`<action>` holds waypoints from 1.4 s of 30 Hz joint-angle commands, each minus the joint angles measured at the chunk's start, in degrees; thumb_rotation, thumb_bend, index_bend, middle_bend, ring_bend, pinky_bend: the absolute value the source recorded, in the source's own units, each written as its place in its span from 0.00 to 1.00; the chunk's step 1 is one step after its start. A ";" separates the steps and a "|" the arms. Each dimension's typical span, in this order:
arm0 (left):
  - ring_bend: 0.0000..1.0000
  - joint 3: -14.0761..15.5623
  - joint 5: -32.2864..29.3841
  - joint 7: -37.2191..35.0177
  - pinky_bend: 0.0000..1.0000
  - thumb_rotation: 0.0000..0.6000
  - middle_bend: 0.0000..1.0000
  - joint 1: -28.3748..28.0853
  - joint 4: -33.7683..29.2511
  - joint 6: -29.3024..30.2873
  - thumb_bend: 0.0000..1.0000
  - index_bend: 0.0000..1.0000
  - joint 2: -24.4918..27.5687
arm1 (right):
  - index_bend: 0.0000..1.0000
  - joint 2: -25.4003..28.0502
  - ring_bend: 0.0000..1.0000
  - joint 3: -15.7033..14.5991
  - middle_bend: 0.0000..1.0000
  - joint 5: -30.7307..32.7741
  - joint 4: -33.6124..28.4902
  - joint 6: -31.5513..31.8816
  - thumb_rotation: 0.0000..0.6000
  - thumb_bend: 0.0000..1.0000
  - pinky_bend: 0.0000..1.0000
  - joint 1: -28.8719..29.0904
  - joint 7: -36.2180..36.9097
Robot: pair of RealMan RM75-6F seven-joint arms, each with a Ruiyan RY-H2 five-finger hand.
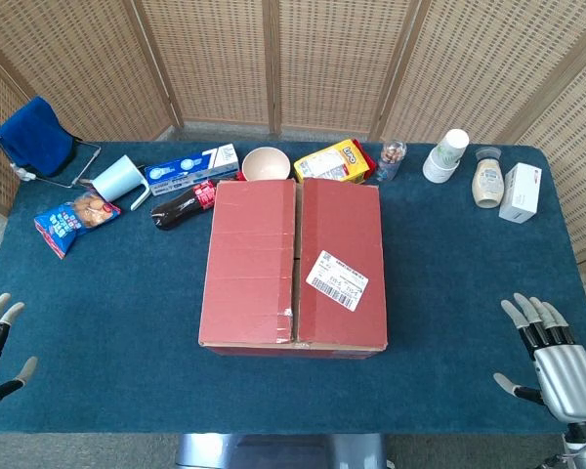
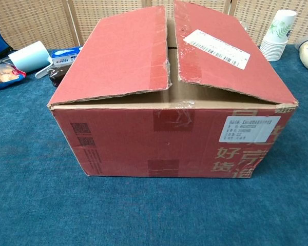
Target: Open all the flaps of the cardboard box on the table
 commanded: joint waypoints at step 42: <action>0.00 -0.71 -3.85 0.93 0.00 1.00 0.00 -1.24 0.48 -3.51 0.19 0.12 -1.02 | 0.00 0.17 0.00 2.69 0.00 -11.79 -8.35 -3.50 0.91 0.00 0.14 11.49 1.53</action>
